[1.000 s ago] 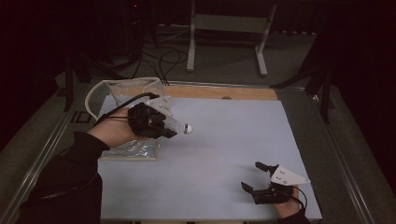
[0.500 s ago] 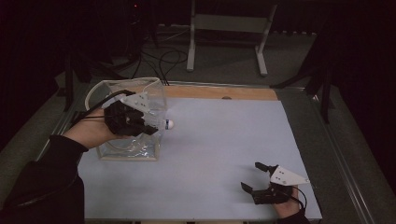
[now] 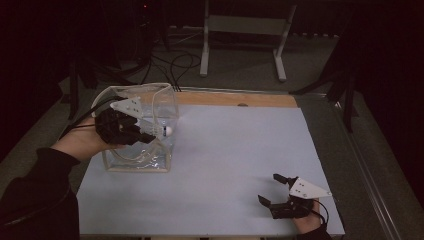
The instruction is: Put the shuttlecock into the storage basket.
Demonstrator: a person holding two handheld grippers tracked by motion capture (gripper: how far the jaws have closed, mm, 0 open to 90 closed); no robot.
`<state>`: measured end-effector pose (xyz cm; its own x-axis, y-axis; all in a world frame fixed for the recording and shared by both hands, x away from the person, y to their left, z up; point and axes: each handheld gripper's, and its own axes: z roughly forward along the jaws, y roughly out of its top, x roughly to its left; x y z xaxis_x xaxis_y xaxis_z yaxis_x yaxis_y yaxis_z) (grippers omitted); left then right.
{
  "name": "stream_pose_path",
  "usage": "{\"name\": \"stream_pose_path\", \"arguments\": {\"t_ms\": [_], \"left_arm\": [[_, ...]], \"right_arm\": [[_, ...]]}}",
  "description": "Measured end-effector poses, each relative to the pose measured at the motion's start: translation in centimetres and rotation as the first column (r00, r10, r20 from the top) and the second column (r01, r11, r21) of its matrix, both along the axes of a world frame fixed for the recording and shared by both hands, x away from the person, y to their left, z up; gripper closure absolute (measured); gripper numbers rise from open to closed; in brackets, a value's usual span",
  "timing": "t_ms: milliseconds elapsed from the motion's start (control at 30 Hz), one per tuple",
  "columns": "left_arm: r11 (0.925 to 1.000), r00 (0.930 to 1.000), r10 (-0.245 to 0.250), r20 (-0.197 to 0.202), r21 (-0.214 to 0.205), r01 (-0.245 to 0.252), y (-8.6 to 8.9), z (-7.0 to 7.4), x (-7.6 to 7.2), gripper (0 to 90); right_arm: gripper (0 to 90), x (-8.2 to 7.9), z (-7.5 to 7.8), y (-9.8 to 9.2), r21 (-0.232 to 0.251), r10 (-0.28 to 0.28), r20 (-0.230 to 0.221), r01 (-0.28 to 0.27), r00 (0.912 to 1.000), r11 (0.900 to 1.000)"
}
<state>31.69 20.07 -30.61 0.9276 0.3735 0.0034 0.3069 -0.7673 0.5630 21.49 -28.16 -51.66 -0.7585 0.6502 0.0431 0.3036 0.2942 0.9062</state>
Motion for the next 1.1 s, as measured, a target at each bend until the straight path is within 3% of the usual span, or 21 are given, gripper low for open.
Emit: {"name": "stream_pose_path", "arguments": {"t_ms": [433, 733, 1100], "left_arm": [[0.9980, 0.9979, 0.063, 0.015, -0.005, -0.063, 3.0, 0.0, -0.3, 90.0], [0.9935, 0.9934, 0.114, -0.007, 0.004, -0.114, 4.9, -1.1, -0.3, 90.0], [0.9958, 0.9943, 0.090, -0.057, 0.026, -0.088, 4.6, -3.0, -0.1, 90.0]], "right_arm": [[8.7, 0.0, 0.0, 0.1, 0.001, 0.000, -0.005, 0.000, 1.0000, 1.0000], [8.6, 0.0, 0.0, 0.1, 0.000, -0.003, -0.006, 0.003, 1.0000, 1.0000], [8.7, 0.0, -0.1, 0.1, -0.003, -0.003, -0.006, 0.003, 1.0000, 1.0000]]}}
